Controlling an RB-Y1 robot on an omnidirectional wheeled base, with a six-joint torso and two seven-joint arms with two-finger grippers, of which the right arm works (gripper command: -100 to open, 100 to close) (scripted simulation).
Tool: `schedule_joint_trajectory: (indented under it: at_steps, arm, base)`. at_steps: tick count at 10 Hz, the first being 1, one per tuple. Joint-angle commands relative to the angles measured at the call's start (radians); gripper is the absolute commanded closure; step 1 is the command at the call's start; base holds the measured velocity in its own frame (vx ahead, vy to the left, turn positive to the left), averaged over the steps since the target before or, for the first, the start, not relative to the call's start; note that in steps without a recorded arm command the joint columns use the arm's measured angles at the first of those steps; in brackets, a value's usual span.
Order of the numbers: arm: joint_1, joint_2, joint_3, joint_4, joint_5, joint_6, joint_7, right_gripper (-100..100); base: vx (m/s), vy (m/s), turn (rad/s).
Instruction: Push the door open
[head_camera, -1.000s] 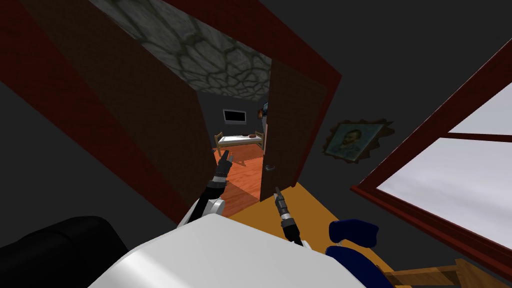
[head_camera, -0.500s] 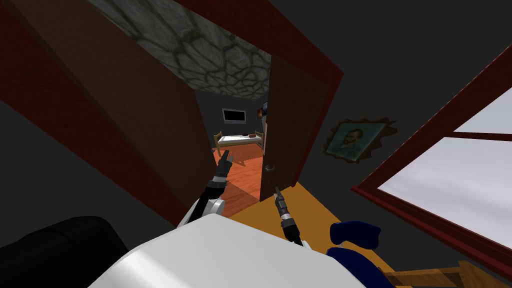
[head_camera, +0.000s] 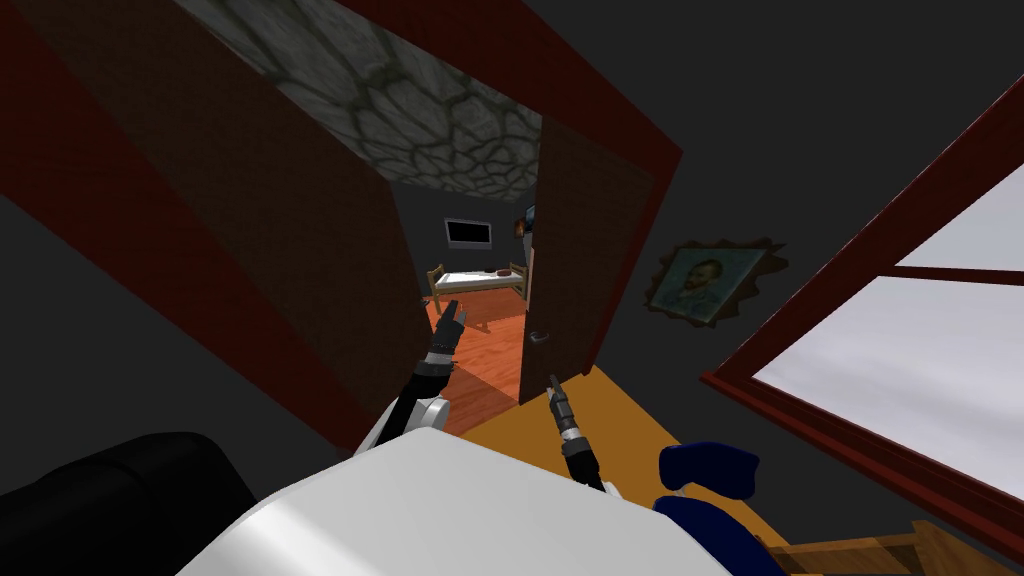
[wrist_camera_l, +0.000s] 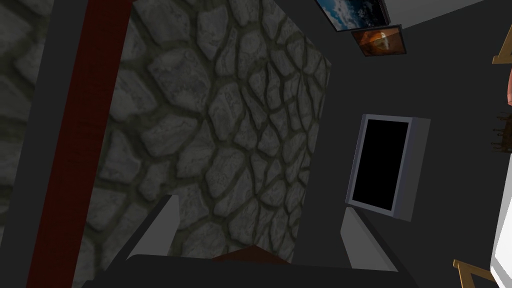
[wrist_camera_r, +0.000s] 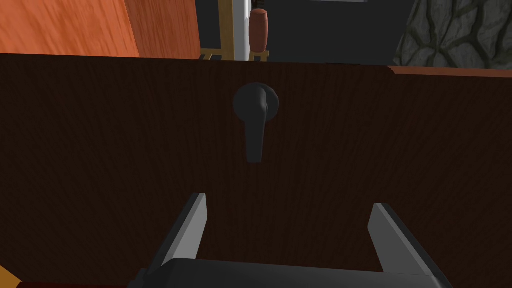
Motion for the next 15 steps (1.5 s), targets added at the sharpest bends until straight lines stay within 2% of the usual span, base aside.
schedule_joint_trajectory:
  at_steps: [1,10,11,15]
  arm:
    - [-0.002,-0.003,0.010,0.006,0.004,-0.003,-0.006,-100]
    - [-0.002,-0.003,0.010,0.006,0.004,-0.003,-0.006,-100]
    - [-0.003,-0.007,0.022,0.012,0.009,-0.006,-0.012,-100]
    - [-0.003,-0.009,0.027,0.014,0.011,-0.007,-0.015,-100]
  base:
    - [0.054,-0.015,-0.058]
    - [0.002,-0.001,-0.004]
    - [0.037,-0.010,-0.040]
    - [0.029,-0.004,-0.014]
